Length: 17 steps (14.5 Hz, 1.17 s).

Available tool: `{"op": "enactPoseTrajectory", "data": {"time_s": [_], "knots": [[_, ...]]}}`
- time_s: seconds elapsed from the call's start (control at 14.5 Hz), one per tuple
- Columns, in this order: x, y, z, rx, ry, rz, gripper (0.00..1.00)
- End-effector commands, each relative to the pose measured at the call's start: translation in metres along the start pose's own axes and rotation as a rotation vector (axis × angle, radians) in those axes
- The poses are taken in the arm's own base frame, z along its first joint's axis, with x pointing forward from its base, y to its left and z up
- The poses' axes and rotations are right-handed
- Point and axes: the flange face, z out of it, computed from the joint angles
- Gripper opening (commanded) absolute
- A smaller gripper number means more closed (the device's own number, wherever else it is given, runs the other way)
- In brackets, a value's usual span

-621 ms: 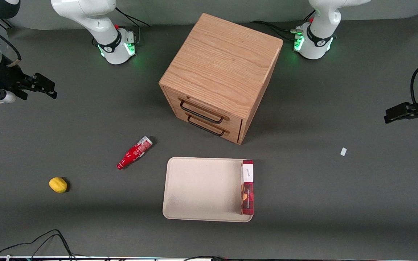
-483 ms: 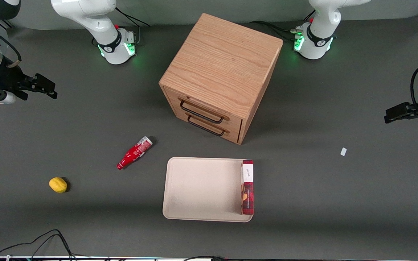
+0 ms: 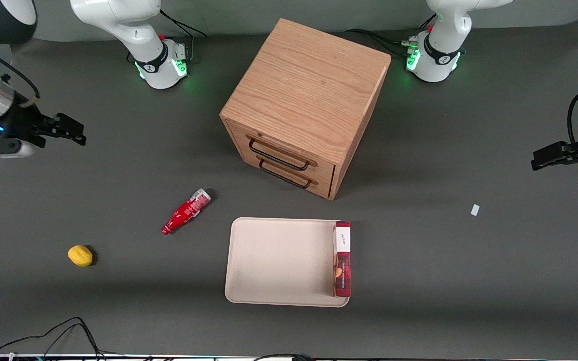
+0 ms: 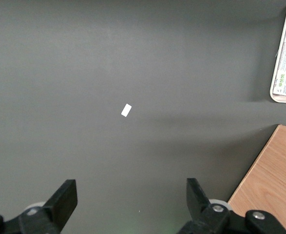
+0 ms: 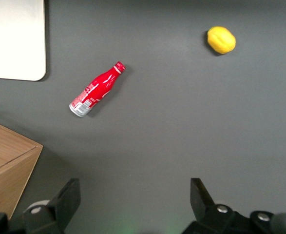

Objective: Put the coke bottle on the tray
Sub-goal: 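Move the open right gripper down toward the lying red bottle, then close the right gripper around the red bottle's body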

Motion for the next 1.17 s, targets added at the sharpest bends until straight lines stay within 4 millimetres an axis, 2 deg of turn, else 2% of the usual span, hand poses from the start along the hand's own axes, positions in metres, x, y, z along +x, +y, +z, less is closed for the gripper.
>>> {"op": "enactPoseTrajectory", "data": {"time_s": [0.0,0.14,0.28,0.34,0.55,0.62,0.76,0.83,1.03,1.1], "knots": [[0.028,-0.039,0.024,-0.013,-0.053,0.139,1.00],[0.045,-0.070,0.059,-0.011,-0.046,0.270,1.00],[0.057,-0.105,0.105,-0.007,-0.038,0.425,1.00],[0.063,-0.114,0.127,-0.005,-0.035,0.495,1.00],[0.078,-0.125,0.179,0.014,-0.015,0.654,1.00],[0.081,-0.134,0.196,0.010,-0.004,0.691,1.00],[0.089,-0.137,0.236,-0.011,0.016,0.755,1.00],[0.090,-0.138,0.254,0.000,0.034,0.786,1.00],[0.091,-0.141,0.325,0.004,0.050,0.827,1.00],[0.089,-0.141,0.339,-0.002,0.055,0.837,1.00]]}}
